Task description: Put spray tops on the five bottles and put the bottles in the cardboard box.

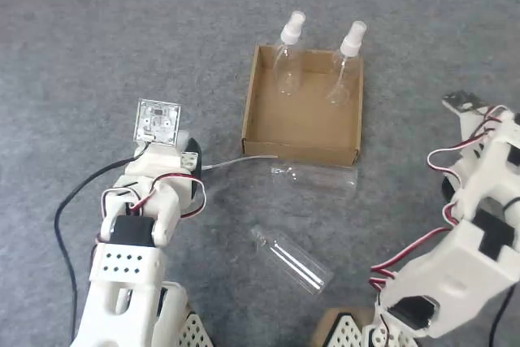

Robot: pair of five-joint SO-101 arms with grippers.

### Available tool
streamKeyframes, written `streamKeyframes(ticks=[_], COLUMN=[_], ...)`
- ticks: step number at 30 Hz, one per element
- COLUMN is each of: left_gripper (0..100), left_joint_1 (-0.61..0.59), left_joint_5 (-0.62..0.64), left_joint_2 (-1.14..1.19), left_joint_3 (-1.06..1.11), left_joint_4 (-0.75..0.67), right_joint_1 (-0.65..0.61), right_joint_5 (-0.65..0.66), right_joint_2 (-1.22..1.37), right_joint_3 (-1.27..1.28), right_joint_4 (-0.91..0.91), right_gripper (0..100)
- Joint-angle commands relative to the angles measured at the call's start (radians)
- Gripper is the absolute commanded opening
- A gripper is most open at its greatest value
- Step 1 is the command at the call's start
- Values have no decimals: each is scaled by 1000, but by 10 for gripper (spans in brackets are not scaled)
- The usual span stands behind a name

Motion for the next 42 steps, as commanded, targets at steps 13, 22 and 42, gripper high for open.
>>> streamKeyframes(ticks=[13, 22, 42], left_gripper=[11, 11, 11], left_joint_1=[-8, -8, -8], left_joint_5=[-8, -8, -8], left_joint_2=[-28, -29, -29], left_joint_3=[-4, -4, -4], left_joint_4=[-23, -21, -21], right_joint_1=[28, 21, -456], right_joint_5=[35, -9, -446], right_joint_2=[12, -110, -903], right_joint_3=[-46, -146, -109], right_joint_4=[-1, 145, 460], right_gripper=[39, 6, 6])
